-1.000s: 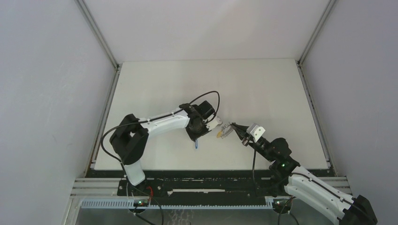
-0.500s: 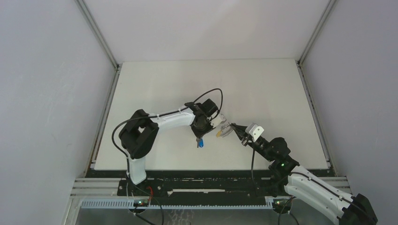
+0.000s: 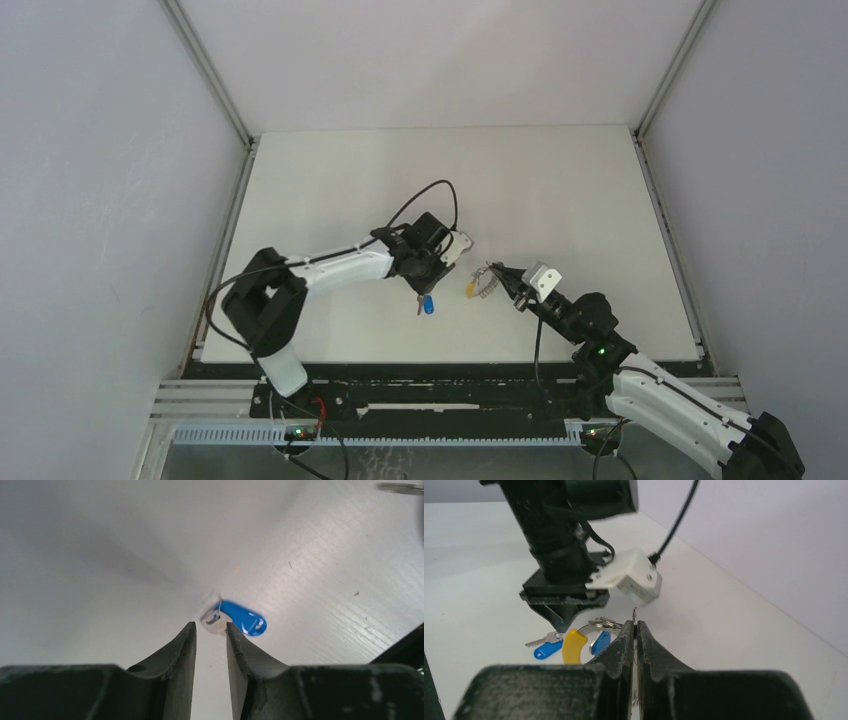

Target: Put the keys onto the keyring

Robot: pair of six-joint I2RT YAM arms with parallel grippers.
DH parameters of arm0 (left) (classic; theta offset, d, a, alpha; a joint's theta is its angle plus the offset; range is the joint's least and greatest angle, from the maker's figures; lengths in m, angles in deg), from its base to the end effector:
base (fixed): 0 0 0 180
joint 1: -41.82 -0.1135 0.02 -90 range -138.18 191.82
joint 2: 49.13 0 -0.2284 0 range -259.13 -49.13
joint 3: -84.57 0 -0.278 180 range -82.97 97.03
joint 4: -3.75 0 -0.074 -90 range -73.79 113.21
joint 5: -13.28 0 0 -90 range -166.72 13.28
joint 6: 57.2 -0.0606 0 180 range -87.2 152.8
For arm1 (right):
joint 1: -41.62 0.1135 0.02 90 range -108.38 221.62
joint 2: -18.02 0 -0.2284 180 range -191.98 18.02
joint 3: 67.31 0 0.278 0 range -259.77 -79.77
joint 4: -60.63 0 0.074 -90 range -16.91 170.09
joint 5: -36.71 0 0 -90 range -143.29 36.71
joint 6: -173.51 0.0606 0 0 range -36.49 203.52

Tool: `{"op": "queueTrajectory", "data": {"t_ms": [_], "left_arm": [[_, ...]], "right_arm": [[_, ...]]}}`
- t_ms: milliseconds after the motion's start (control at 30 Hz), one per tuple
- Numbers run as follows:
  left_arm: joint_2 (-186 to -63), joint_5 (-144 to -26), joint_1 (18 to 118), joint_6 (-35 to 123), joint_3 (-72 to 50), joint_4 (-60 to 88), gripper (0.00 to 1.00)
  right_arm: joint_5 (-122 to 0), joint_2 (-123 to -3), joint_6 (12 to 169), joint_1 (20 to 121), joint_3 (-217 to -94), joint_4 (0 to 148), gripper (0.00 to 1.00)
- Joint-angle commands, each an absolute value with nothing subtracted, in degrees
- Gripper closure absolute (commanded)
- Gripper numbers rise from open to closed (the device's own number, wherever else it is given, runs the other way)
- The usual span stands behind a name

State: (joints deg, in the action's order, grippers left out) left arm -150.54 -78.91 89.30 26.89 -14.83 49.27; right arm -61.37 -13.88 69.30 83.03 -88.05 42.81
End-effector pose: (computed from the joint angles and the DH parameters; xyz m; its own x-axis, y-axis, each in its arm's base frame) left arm 0.2545 -0.2810 0.1154 -0.5388 0.7398 -0.4029 0.8066 0.5910 0.0065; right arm 0.1683 0.1598 0.1959 0.2708 -0.0852 -0.9589 -0.7150 0.6491 -0.2596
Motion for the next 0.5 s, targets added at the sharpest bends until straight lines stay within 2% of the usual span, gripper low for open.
{"op": "queueTrajectory", "data": {"t_ms": [0, 233, 467], "left_arm": [[-140.3, -80.2, 88.1, 31.0, -23.5, 37.2, 0.66], [-135.0, -86.4, 86.7, 33.0, -36.1, 21.3, 0.64], [-137.7, -87.4, 86.1, 31.6, -37.6, 16.6, 0.65]], "right_arm": [[-62.0, -13.9, 70.3, 83.5, -88.6, 38.9, 1.0], [-61.9, -13.7, 70.2, 83.5, -88.7, 39.2, 1.0], [-61.9, -13.6, 70.1, 83.5, -88.7, 39.5, 1.0]]}}
